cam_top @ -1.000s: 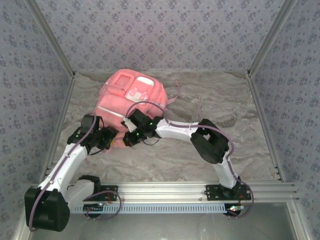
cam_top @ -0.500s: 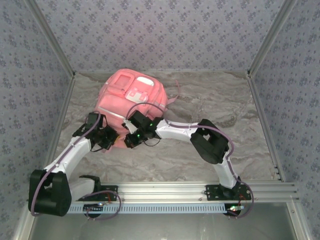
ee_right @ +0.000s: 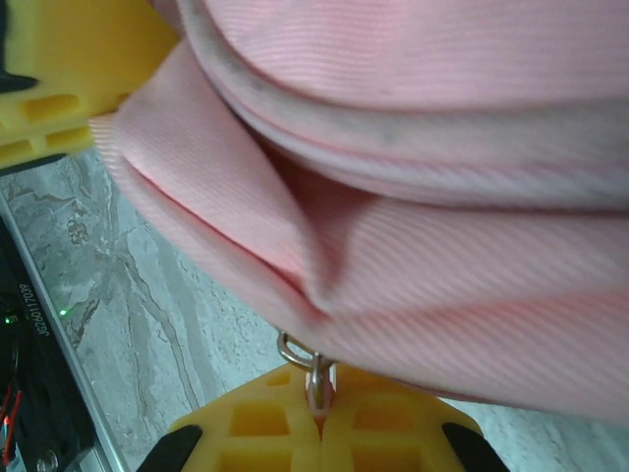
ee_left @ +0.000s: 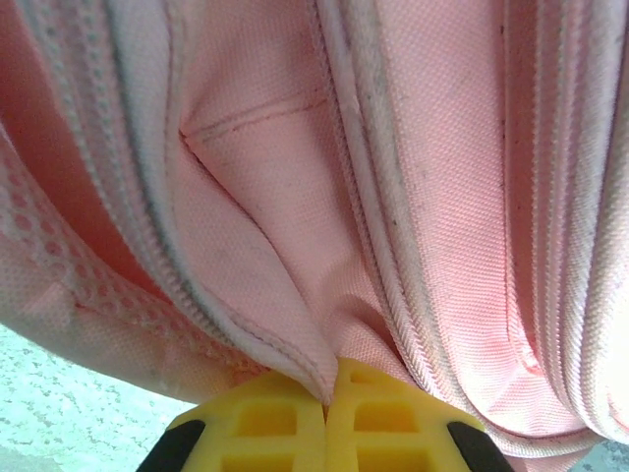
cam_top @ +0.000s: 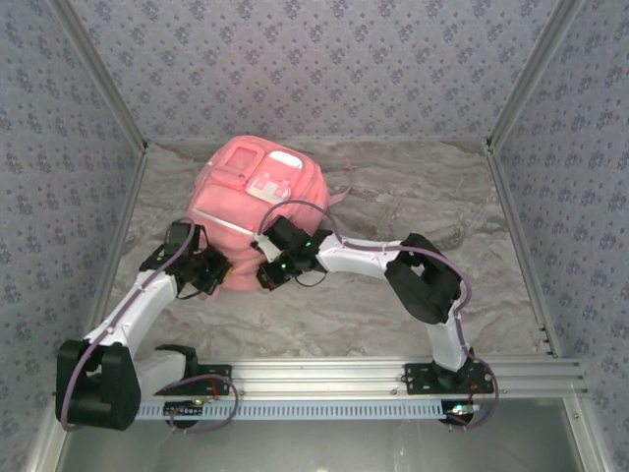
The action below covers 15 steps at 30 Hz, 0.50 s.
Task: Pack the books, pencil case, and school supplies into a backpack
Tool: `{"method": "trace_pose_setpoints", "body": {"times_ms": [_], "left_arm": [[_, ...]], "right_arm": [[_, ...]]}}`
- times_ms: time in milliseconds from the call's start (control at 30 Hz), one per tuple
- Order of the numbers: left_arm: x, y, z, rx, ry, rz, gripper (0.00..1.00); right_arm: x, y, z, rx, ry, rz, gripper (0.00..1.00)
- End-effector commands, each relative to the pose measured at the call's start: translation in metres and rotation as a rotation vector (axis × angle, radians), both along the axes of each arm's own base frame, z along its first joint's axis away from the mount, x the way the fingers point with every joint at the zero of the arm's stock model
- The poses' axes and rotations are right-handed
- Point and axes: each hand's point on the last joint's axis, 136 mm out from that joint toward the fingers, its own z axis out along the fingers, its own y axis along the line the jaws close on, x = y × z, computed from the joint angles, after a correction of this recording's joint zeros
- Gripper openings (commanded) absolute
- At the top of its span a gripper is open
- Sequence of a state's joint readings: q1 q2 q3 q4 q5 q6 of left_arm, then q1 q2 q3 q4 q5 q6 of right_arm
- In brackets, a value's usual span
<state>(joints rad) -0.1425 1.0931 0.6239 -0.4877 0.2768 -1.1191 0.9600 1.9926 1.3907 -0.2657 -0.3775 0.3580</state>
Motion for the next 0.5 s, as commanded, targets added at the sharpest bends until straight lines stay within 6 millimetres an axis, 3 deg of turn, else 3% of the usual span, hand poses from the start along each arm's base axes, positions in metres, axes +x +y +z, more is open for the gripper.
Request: {"method": "trace_pose_setpoints", "body": {"times_ms": [0, 467], "left_arm": [[0.008, 0.013, 0.016, 0.046, -0.055, 0.025, 0.00], [0.006, 0.011, 0.022, 0.038, -0.063, 0.011, 0.00]], "right_arm": [[0.004, -0.023, 0.003, -0.056, -0.012, -0.025, 0.00], [0.042, -0.061, 0.005, -0.085, -0.030, -0.125, 0.00]]}}
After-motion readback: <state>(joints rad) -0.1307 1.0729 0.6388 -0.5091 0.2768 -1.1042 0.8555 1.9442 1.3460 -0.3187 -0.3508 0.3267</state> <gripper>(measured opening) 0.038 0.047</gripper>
